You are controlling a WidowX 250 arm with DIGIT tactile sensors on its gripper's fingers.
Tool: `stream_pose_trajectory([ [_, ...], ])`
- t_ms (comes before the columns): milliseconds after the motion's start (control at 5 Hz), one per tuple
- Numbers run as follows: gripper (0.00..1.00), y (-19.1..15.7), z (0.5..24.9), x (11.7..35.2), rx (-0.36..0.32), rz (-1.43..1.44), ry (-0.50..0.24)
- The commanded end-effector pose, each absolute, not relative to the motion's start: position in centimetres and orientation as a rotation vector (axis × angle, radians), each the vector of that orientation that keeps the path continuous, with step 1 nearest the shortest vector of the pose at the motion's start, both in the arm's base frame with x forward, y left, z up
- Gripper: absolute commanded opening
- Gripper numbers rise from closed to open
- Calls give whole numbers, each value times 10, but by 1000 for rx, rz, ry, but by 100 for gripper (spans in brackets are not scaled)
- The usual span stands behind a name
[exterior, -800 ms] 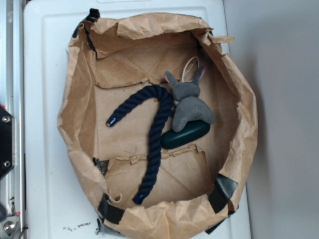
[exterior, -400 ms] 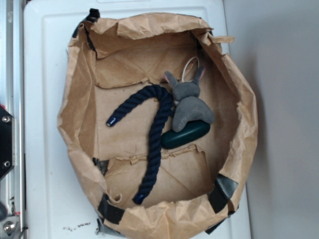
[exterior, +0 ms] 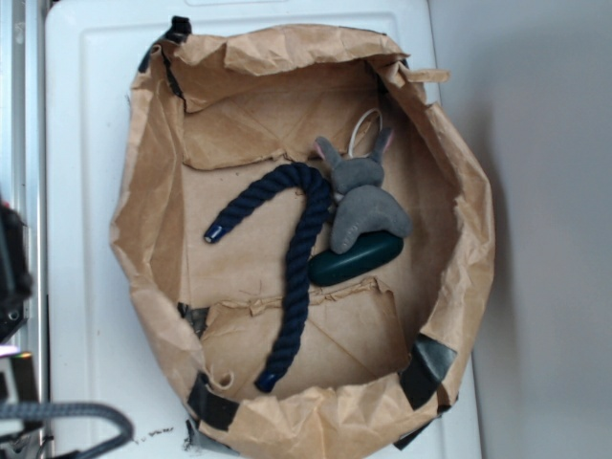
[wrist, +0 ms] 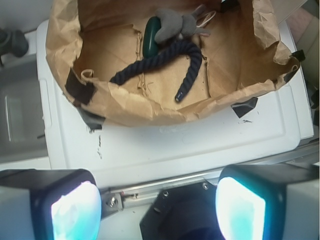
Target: Grab the blue rope.
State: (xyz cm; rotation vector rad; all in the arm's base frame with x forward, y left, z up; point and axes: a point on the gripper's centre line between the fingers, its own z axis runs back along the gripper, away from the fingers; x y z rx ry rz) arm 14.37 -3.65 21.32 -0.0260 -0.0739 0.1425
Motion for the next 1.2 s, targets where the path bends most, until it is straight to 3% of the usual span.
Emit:
stream_pose_trajectory([
  [0, 100, -33, 189, 180, -36, 274, -110],
  [400, 100, -23, 172, 226, -72, 325, -30],
  [600, 100, -20, 161, 248, -58, 430, -67],
  [800, 100, -29, 174, 243, -105, 428, -88],
  [1000, 100, -29, 174, 243, -105, 428, -88],
])
